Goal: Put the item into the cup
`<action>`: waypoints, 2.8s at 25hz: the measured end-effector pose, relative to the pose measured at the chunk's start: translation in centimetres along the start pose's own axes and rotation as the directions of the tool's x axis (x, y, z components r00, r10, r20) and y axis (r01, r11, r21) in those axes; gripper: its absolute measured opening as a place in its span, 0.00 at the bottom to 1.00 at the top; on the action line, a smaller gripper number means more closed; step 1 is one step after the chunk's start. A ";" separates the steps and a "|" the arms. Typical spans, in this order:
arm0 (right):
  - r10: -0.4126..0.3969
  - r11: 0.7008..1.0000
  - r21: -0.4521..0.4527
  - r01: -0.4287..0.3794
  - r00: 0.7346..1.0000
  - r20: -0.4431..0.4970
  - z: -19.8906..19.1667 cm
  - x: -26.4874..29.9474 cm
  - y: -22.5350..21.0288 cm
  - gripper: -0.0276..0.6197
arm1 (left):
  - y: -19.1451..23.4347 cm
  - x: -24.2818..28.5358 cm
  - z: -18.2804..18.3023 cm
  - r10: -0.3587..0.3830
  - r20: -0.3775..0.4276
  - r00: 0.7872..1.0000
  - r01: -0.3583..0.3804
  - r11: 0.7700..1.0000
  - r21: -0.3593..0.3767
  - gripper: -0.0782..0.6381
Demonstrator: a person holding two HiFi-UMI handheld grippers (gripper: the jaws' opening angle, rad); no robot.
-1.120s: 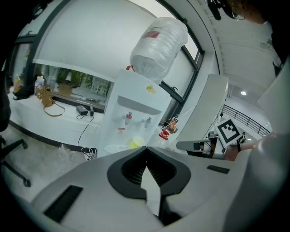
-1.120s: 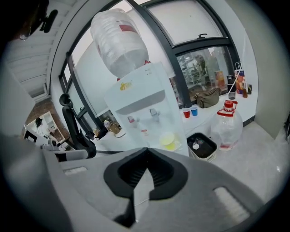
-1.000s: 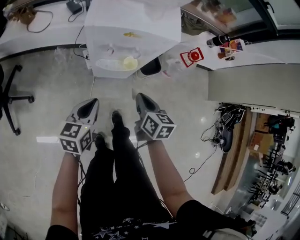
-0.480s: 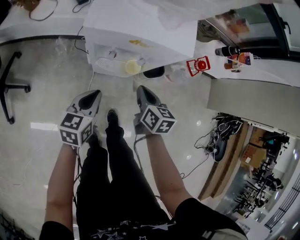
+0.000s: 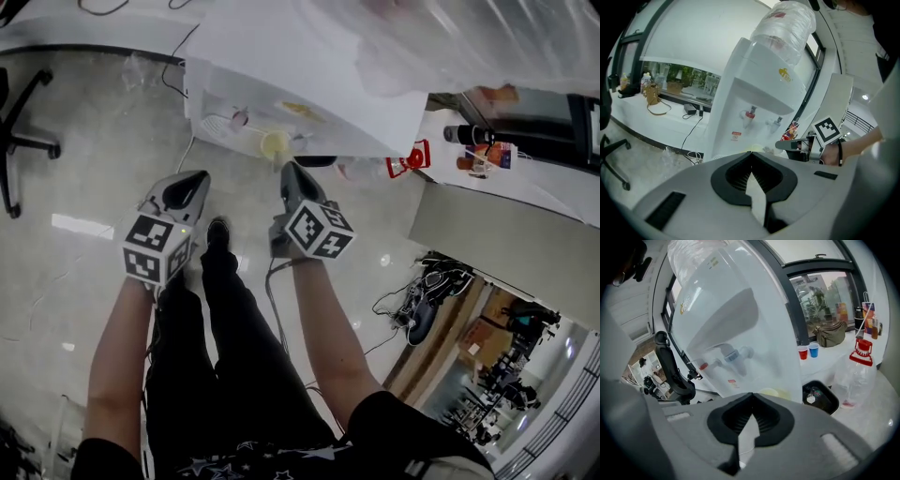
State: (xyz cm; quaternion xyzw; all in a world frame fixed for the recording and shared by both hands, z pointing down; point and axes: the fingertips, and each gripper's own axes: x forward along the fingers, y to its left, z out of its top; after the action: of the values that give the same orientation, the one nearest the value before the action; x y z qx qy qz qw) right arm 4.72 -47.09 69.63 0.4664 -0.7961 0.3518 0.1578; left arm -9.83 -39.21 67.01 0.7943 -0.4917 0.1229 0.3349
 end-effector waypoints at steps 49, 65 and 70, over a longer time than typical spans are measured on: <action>-0.021 0.989 -0.147 0.006 0.995 -0.099 -1.9 5.0 -0.7 0.16 | 0.3 1.8 -1.5 0.015 -0.009 1.000 -0.016 0.998 -0.057 0.12; -0.038 0.997 -0.061 0.037 0.999 -0.013 -1.5 -4.0 3.1 0.14 | -3.2 -4.6 -0.1 -0.038 0.003 0.999 0.038 0.999 -0.004 0.12; -0.045 0.995 -0.095 0.042 0.999 -0.022 -2.8 -7.1 5.6 0.06 | -4.5 -7.3 -0.3 -0.062 -0.004 0.998 0.062 0.998 -0.022 0.12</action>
State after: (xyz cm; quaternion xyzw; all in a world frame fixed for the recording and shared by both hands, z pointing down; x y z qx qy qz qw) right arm 3.40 -38.85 65.16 0.4714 -0.7995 0.3159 0.1970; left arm -9.50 -32.57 61.56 0.8053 -0.4673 0.1091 0.3483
